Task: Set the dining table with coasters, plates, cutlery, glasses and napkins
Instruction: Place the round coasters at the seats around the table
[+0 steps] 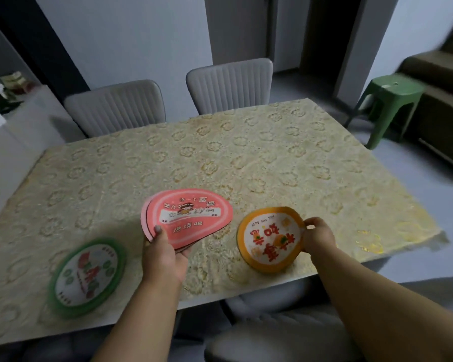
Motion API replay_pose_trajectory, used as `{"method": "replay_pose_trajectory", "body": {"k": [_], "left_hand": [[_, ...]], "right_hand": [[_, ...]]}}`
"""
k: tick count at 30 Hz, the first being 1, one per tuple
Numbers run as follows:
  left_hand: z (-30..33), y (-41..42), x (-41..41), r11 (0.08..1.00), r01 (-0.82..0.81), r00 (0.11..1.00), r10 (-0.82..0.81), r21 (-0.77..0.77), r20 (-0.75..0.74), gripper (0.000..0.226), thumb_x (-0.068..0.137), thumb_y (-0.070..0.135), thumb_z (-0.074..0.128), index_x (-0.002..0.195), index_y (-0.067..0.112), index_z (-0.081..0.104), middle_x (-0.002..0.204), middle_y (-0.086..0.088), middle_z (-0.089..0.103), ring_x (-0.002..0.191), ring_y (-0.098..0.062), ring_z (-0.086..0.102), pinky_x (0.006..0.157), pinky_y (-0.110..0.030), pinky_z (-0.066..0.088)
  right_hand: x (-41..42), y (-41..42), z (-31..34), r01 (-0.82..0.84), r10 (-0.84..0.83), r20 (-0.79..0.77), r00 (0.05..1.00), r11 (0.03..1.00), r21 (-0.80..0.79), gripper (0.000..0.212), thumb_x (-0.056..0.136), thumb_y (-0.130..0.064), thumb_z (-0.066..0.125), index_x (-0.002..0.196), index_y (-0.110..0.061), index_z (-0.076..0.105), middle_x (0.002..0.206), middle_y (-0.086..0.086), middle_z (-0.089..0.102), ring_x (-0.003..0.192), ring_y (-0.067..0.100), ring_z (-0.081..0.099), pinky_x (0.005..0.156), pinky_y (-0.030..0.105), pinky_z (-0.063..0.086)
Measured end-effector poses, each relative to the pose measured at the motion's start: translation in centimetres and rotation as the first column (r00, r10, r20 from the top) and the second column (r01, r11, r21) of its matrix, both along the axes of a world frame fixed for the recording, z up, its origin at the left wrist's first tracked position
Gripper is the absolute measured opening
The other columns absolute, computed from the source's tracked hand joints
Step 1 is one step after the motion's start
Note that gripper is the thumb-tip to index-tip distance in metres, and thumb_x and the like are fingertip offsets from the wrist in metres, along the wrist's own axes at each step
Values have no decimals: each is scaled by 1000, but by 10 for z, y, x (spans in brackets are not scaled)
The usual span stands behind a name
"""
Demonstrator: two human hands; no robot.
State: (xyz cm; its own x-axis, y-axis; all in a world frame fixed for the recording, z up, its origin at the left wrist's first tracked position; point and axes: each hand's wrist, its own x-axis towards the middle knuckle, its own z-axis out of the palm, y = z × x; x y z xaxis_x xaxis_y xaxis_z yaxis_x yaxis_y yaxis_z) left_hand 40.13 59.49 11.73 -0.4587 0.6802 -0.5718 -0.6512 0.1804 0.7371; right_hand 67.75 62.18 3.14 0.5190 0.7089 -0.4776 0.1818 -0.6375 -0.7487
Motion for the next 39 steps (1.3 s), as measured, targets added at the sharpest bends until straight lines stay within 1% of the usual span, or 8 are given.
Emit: {"method": "replay_pose_trajectory", "body": {"k": [4,7,9,12,18,28,32,39], "left_hand": [[1,0,24,999,33,999,-33,1,3,20,101,29,47,119,28,55,103,-5,65,87,-21,65,62,-38,53],[4,-3,44,994,105,995,-105,15,2,20,100,32,48,117,26,57,100,-6,67,84,-21,66,59,-35,54],[6,-5,58,983,182,983,-182,22,-19,16,100,35,47,109,27,58,96,-6,68,82,-22,66,54,-32,53],[10,-10,81,953,303,952,-301,22,-48,17,100,39,46,103,28,59,97,-7,69,82,-23,66,56,-32,52],[18,-26,126,874,484,875,-482,52,-39,29,100,43,43,113,24,60,99,-9,71,89,-26,68,64,-37,55],[24,-35,244,739,667,744,-666,91,-45,29,101,43,40,109,25,61,84,-4,76,77,-21,72,55,-32,56],[27,-22,311,719,685,727,-685,116,-48,33,101,44,40,116,23,61,83,-3,76,73,-19,73,55,-32,56],[30,3,452,764,635,773,-629,115,-85,34,100,45,44,111,22,65,81,2,75,67,-13,72,50,-25,54]], "right_hand": [[7,-1,11,-254,292,252,923,952,-172,43,93,-28,55,130,-9,47,125,16,54,111,34,54,87,39,49],[6,3,36,-234,242,322,915,970,-66,50,97,-43,45,129,-6,49,125,17,53,111,33,54,88,39,46],[4,3,59,-147,146,26,989,985,88,53,99,-47,35,116,-2,57,104,15,63,89,30,61,77,38,51],[2,-10,92,-26,126,-434,892,973,229,47,101,-44,35,105,-4,59,86,15,64,75,27,62,66,34,53],[34,-46,107,9,48,-141,989,925,379,40,89,-16,64,127,-7,57,102,12,67,87,24,67,82,39,56],[142,-87,117,213,-164,-144,976,859,466,22,87,-15,66,107,-20,58,91,-2,64,70,10,63,53,22,49],[205,-80,121,243,-182,-174,968,851,465,12,88,-18,63,99,-14,61,89,3,66,81,22,65,73,37,55],[342,-53,136,143,-79,-153,985,873,466,11,94,-21,56,89,-13,62,88,10,67,73,22,62,64,35,50]]}}
